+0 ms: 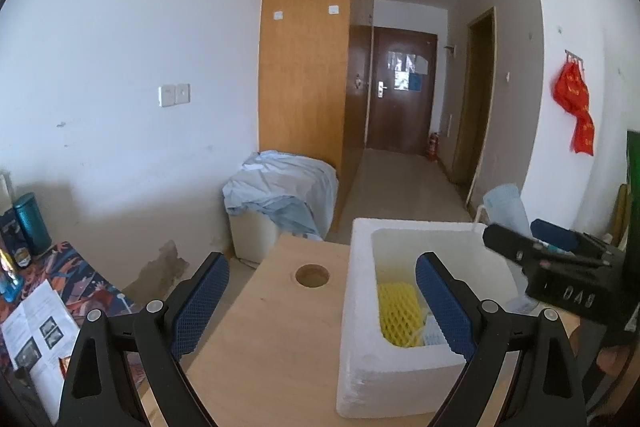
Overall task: Organize soft objects
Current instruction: 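Lower the blue mask into the foam box and open the right gripper, then withdraw both tools from the foam box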
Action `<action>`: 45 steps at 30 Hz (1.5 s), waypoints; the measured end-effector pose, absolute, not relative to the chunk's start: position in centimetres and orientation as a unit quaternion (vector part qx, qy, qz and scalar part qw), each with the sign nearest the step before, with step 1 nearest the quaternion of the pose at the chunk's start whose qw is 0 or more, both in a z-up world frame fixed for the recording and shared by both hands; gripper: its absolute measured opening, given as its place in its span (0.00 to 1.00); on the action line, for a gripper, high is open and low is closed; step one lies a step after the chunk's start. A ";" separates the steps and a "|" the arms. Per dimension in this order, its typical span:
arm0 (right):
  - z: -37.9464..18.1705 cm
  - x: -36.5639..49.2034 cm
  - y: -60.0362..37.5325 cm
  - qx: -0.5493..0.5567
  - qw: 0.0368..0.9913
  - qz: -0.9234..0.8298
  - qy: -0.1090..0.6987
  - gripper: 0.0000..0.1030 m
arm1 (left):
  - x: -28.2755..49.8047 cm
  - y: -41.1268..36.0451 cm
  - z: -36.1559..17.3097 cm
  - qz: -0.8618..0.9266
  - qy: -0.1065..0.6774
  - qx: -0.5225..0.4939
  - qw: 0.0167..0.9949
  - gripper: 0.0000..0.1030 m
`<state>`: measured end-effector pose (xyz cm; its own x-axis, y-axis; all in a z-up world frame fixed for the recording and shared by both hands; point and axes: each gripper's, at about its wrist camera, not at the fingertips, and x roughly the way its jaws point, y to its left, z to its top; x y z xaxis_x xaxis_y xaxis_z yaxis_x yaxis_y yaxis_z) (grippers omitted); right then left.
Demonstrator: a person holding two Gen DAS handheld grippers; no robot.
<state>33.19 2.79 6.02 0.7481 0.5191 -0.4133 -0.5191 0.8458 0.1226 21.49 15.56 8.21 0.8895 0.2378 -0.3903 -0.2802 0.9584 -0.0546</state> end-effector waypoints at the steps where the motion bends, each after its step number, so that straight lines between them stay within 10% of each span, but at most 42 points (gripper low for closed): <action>1: 6.1 33.3 2.5 0.010 0.934 0.279 0.223 0.90 | 21.6 15.5 8.1 0.130 0.195 -0.055 0.971 0.92; 45: 7.2 32.1 0.6 0.100 0.912 0.328 0.226 0.90 | 23.7 14.0 6.0 0.077 0.199 -0.063 0.975 0.92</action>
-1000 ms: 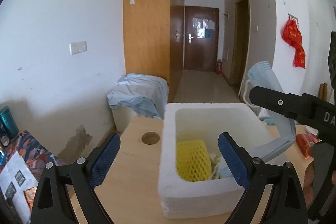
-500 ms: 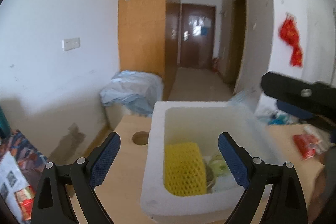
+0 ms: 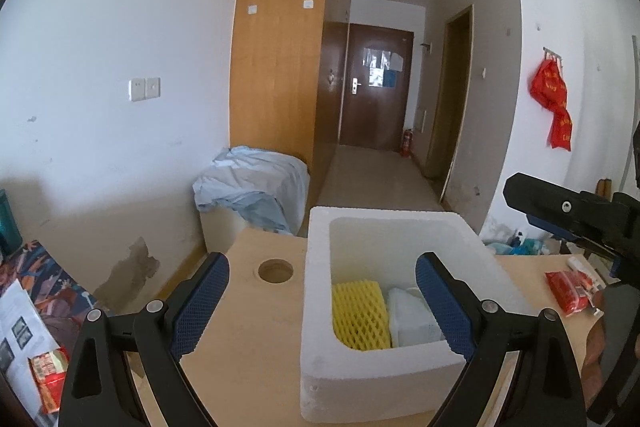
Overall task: Organize soft objects
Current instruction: 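Withdraw both tools from the foam box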
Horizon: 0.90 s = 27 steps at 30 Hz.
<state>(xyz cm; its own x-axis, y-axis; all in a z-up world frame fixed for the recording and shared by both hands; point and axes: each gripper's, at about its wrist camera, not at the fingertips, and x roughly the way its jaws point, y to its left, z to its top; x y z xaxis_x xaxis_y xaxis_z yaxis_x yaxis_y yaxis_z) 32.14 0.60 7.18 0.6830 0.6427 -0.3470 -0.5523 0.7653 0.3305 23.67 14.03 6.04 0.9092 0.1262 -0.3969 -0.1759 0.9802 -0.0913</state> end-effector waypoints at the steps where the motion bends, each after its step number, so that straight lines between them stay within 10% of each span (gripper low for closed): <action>1: 7.3 31.8 0.5 0.097 0.913 0.327 0.224 0.91 | 23.4 13.9 6.2 0.078 0.197 -0.061 0.975 0.92; 27: 10.2 21.1 -6.1 0.034 0.953 0.261 0.147 1.00 | 13.7 9.4 11.3 0.067 0.147 -0.053 0.985 1.00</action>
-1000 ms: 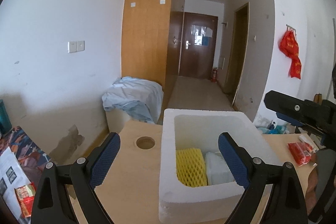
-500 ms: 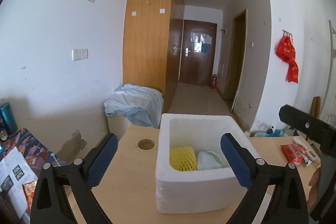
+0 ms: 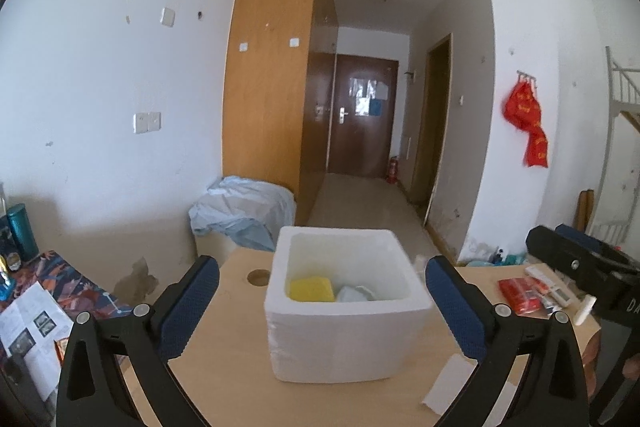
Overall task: Organize soft objects
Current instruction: 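Withdraw both tools from the foam box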
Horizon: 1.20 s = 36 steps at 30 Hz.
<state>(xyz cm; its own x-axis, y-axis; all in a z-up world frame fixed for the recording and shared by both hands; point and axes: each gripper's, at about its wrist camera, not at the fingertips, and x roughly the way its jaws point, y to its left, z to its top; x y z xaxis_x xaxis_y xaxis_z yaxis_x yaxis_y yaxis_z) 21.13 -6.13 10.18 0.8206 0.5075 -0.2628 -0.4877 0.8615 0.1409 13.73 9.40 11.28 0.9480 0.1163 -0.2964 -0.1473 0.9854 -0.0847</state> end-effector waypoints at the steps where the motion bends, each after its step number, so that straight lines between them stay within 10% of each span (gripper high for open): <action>1: 10.3 20.6 -6.5 0.033 0.954 0.260 0.145 1.00 | 13.3 9.1 11.5 0.064 0.143 -0.053 0.986 1.00; 36: 6.3 11.4 -12.5 0.017 0.974 0.176 0.144 1.00 | 5.5 2.6 9.2 -0.015 0.143 -0.046 0.989 1.00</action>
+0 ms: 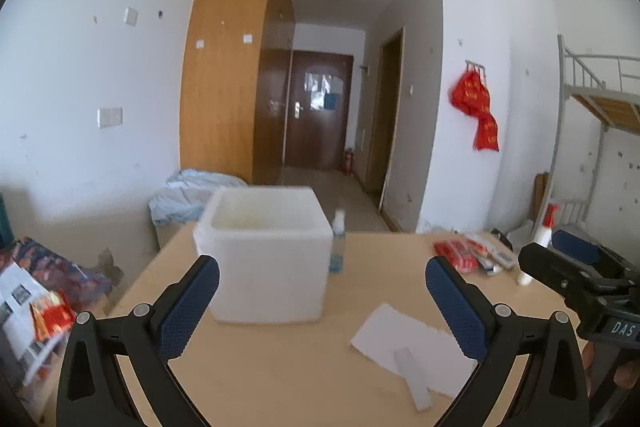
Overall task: Organize soft objects
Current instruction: 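Withdraw both tools from the foam box, then move both tools toward the white foam strip on the paper towel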
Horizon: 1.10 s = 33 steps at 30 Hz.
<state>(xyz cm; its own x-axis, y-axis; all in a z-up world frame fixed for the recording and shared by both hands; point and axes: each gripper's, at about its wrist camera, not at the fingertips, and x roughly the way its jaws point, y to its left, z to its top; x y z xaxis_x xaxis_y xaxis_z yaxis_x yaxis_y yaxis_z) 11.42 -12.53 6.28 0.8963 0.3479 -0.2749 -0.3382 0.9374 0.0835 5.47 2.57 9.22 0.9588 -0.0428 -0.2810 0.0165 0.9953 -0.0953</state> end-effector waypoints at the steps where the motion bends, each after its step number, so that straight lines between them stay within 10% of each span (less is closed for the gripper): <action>1: 5.7 11.3 -12.7 0.014 0.974 0.171 0.147 1.00 | 5.6 2.4 8.4 -0.019 0.148 -0.046 0.988 1.00; 33: -3.9 10.7 -17.0 0.035 0.960 0.115 0.252 1.00 | 7.5 -4.4 -3.3 -0.079 0.246 -0.036 0.965 1.00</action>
